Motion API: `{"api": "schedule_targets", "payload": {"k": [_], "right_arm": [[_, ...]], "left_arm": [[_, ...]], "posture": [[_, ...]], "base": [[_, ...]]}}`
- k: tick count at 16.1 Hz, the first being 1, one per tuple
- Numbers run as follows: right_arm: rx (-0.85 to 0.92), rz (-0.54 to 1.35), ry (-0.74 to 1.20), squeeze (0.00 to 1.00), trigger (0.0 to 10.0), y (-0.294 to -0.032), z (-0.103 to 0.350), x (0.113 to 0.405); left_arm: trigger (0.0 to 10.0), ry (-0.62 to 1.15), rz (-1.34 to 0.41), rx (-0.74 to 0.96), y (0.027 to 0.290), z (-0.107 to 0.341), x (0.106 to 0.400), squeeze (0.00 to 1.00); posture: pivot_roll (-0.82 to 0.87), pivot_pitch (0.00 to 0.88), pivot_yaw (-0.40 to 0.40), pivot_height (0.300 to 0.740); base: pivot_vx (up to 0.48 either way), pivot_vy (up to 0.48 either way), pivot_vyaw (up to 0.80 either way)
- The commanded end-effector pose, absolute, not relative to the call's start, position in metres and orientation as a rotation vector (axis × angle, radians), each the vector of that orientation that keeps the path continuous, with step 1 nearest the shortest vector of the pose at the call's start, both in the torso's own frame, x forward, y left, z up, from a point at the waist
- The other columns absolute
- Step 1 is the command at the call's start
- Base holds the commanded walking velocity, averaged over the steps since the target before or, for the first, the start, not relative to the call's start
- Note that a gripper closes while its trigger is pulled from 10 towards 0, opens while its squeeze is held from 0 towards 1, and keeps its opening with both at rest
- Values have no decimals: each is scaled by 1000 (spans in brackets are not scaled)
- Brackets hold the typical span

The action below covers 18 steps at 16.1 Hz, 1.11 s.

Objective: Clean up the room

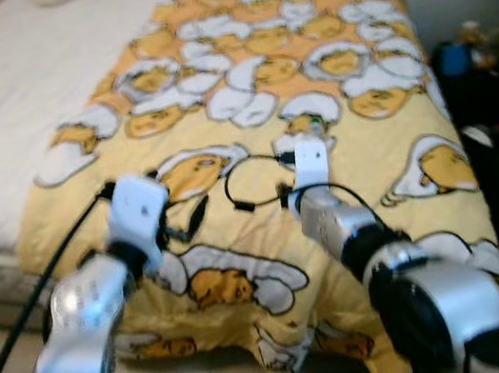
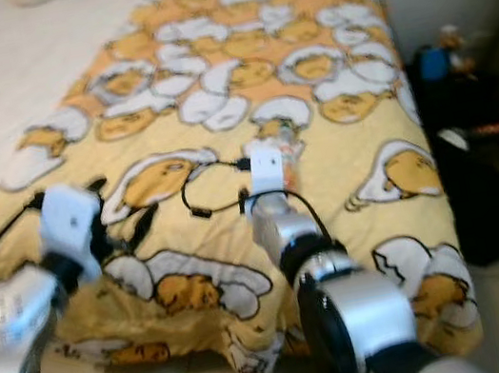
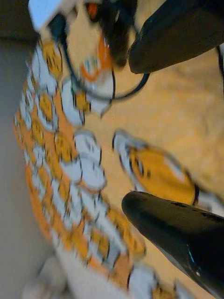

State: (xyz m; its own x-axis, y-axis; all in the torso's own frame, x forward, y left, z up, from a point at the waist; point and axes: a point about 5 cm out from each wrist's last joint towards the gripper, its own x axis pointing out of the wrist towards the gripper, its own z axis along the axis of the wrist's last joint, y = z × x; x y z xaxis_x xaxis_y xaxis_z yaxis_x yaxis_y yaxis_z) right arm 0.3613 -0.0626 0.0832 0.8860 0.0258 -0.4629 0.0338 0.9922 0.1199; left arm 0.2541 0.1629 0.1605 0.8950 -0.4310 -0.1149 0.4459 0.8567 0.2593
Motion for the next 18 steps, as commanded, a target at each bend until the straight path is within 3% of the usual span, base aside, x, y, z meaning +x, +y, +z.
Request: {"api": "schedule_targets", "payload": {"k": [1, 5, 6, 9, 11, 15, 18], "right_arm": [[93, 21, 399, 0, 10000, -59, 86, 358], [63, 103, -18, 0, 10000, -74, 120, 304], [35, 44, -167, 0, 10000, -93, 143, 292], [-41, -69, -180, 0, 10000, -123, 137, 281], [-53, -89, -84, 0, 10000, -141, 121, 274], [-84, -88, -49, 0, 10000, -144, 115, 279], [-115, -50, 8, 0, 10000, -141, 103, 279]], "left_arm": [[10000, 83, -478, 247, 162, 156, 250, 0], [10000, 53, -479, 200, 139, 148, 273, 0], [10000, 20, -447, 187, 132, 148, 280, 0], [10000, 14, -405, 130, 127, 136, 290, 0], [10000, 7, -387, 109, 124, 126, 299, 0], [10000, 22, -345, 159, 122, 118, 317, 0], [10000, 67, -310, 164, 117, 109, 326, 0]], "posture": [[263, 80, -17, 740], [149, 0, -38, 740], [124, 0, -41, 740], [70, 0, -26, 740], [42, 0, -10, 740], [28, 0, -1, 740], [27, 0, 0, 740]], "base": [[0, 0, 0], [0, 0, 0], [0, 0, 0], [0, 0, 0], [0, 480, -681], [0, 480, -689], [0, 0, -448]]}}
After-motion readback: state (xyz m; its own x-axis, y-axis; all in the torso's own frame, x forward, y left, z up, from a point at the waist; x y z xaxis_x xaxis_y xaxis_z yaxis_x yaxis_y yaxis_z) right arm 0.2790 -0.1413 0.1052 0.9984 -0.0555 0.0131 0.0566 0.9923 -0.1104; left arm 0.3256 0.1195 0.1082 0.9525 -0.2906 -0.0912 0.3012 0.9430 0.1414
